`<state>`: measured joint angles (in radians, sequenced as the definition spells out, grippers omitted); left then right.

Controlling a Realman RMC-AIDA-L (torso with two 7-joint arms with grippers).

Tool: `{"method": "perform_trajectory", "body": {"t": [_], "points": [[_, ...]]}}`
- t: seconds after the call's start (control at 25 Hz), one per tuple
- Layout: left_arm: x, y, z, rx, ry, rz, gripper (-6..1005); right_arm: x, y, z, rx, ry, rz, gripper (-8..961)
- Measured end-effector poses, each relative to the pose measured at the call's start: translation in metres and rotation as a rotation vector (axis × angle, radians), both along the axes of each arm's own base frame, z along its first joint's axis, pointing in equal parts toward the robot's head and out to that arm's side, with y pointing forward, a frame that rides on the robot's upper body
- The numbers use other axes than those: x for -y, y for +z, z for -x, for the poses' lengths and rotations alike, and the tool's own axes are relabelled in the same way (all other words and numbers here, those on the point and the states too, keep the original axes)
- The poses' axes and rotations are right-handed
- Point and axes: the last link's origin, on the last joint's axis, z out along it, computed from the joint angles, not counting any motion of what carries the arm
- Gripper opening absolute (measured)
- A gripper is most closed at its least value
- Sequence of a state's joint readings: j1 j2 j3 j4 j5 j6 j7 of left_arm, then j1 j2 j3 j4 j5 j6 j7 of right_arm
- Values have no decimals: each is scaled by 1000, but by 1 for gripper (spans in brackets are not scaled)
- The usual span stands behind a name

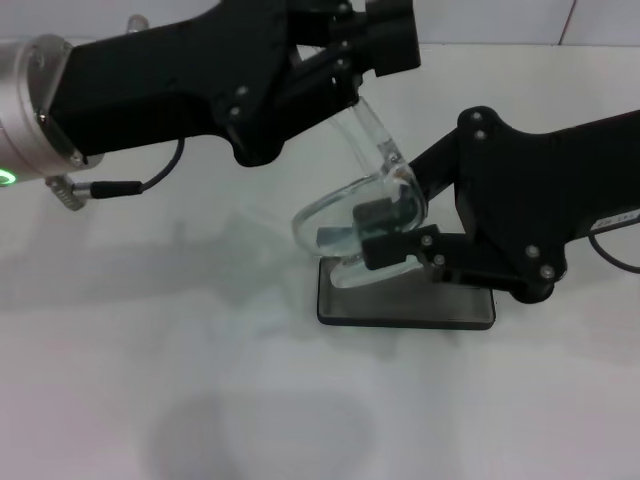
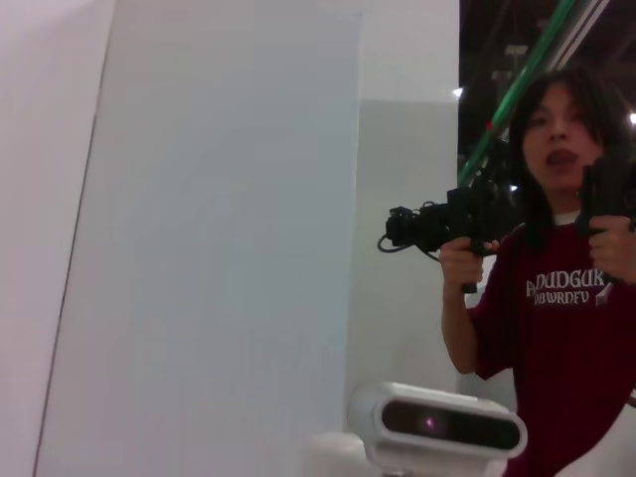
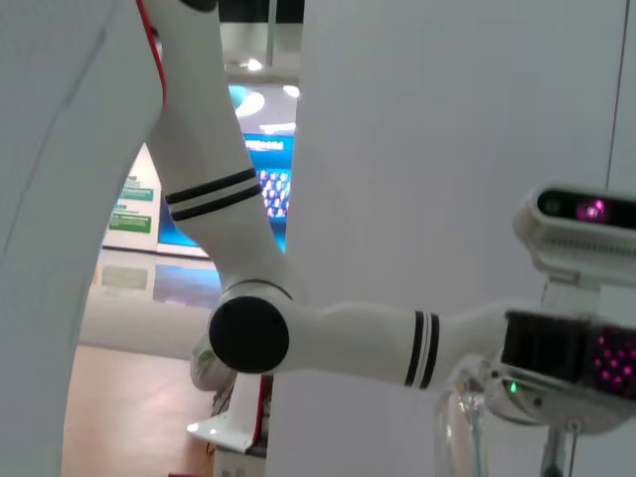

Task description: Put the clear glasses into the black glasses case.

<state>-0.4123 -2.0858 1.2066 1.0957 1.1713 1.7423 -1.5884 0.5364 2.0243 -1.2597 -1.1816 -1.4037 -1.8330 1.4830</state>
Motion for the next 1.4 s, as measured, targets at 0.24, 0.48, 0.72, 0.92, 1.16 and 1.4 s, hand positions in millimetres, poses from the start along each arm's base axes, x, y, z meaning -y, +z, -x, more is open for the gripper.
{"method": "perform_trajectory", "body": {"t": [0.24, 0.48, 0.72, 0.92, 1.16, 1.4], "points": [[1, -8, -1, -37, -12, 32, 114, 0, 3, -2, -23, -4, -9, 119], [3, -10, -2, -43, -20, 44, 112, 1, 4, -4, -25, -9, -11, 118], [6, -12, -1, -61, -35, 59, 111, 0, 3, -5, -29, -13, -13, 118], [7, -15, -3, -71, -51, 75, 111, -1, 3, -7, -50, -25, -8, 118], [9, -17, -3, -80, -62, 86, 111, -1, 3, -9, -55, -30, -7, 118], [9, -18, -4, -82, -64, 90, 111, -1, 3, -10, -56, -34, -5, 118]]}}
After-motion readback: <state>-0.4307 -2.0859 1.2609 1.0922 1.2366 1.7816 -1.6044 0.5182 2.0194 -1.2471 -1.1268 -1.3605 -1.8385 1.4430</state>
